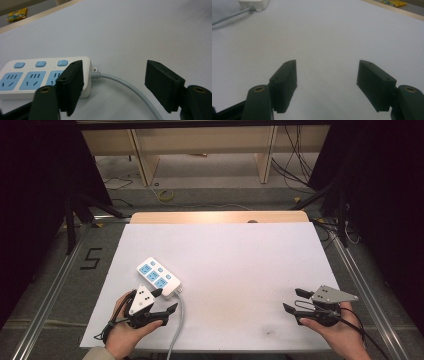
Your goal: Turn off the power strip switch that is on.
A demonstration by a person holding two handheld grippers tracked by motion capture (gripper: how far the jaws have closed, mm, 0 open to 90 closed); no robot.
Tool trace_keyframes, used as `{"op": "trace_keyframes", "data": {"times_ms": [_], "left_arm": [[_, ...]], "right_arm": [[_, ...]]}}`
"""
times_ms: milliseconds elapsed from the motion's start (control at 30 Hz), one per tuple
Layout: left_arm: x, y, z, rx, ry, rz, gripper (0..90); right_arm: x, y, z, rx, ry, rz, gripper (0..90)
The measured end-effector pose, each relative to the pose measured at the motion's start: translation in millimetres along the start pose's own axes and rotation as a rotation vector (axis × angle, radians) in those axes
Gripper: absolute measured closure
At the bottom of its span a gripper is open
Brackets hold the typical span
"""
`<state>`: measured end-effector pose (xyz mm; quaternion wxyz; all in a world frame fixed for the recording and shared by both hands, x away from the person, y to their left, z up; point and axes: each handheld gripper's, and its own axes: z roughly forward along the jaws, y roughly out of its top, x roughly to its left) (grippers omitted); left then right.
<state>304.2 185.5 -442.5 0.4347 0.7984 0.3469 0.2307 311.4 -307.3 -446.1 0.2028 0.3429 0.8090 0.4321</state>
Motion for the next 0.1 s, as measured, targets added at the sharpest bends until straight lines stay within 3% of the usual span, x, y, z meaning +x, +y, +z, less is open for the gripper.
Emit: {"op": "trace_keyframes", "data": {"times_ms": [100], "left_arm": [[-0.8,0.1,1.6,0.007,0.005,0.005,24.2]], "right_arm": [[-0.5,-0.3,0.3,0.001,0.000,-0.001,32.4]]}}
